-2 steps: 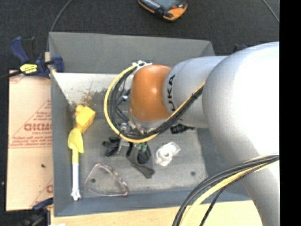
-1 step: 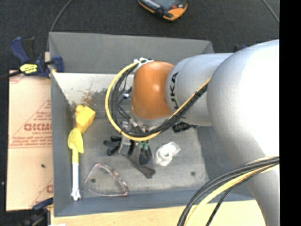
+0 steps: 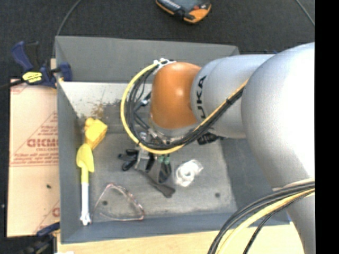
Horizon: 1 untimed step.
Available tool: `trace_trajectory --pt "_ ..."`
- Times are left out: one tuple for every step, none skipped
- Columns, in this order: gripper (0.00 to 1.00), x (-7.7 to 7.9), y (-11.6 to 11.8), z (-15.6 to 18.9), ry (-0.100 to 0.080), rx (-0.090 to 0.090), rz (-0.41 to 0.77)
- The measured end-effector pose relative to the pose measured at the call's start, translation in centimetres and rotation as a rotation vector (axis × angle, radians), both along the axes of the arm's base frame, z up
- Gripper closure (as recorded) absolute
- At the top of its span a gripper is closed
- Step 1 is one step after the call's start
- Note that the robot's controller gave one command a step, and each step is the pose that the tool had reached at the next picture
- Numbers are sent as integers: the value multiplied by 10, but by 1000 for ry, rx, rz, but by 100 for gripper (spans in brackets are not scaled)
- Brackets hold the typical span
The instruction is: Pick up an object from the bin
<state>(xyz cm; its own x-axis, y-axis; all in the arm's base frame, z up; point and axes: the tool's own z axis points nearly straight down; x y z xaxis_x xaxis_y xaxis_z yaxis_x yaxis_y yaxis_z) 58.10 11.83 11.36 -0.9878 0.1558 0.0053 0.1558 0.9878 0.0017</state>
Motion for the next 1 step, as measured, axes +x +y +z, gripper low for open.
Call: trace_trajectory --pt "100 2 0 17 -7 1 0"
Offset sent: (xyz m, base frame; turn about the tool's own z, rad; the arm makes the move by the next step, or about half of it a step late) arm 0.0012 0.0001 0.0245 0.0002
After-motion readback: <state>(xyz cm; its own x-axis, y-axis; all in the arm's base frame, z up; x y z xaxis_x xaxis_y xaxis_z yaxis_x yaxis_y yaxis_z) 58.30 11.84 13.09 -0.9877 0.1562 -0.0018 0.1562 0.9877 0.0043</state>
